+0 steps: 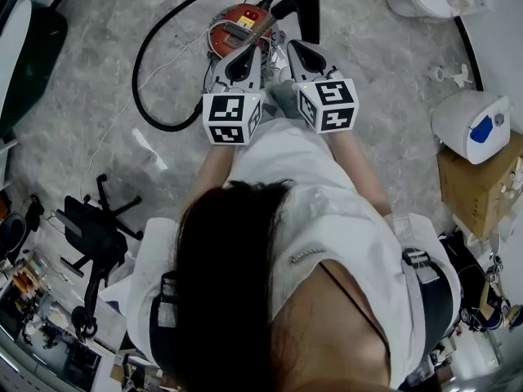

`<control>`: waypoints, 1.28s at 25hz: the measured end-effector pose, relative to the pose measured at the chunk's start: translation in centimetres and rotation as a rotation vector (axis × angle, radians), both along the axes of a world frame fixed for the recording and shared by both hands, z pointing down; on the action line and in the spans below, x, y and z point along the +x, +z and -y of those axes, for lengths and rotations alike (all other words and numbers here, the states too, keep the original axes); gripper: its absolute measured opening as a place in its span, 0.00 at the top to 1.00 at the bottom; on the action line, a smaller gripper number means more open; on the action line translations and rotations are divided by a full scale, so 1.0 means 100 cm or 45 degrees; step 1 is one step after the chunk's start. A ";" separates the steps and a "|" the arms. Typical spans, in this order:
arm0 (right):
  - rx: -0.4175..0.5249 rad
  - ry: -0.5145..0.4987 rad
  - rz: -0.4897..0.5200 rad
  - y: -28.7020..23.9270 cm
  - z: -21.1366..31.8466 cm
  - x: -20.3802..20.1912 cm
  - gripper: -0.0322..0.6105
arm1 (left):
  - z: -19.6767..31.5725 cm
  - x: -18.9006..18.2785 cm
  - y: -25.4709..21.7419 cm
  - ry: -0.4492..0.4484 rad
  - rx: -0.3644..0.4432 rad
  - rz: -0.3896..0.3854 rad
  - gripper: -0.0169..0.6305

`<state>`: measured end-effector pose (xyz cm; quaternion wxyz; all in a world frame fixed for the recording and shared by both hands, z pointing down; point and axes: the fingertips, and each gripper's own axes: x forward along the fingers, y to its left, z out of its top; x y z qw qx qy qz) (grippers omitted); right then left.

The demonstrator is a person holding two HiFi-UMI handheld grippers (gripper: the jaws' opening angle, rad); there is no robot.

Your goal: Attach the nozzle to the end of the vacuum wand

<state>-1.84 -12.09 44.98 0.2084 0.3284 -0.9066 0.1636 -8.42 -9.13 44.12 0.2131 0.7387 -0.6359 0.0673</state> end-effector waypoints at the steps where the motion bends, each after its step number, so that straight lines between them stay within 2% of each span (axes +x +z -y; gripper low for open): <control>1: 0.000 -0.005 0.003 0.000 0.000 -0.002 0.93 | 0.000 -0.001 0.001 -0.005 -0.005 0.002 0.97; 8: -0.001 -0.023 -0.009 0.000 -0.002 -0.007 0.93 | 0.000 0.002 -0.002 0.018 0.007 -0.030 0.97; 24: 0.043 -0.068 -0.068 0.003 -0.004 -0.004 0.93 | -0.002 -0.001 0.005 -0.021 -0.034 -0.029 0.97; 32: 0.027 -0.085 -0.078 0.007 -0.006 -0.003 0.93 | -0.006 -0.006 0.010 -0.058 -0.050 -0.067 0.97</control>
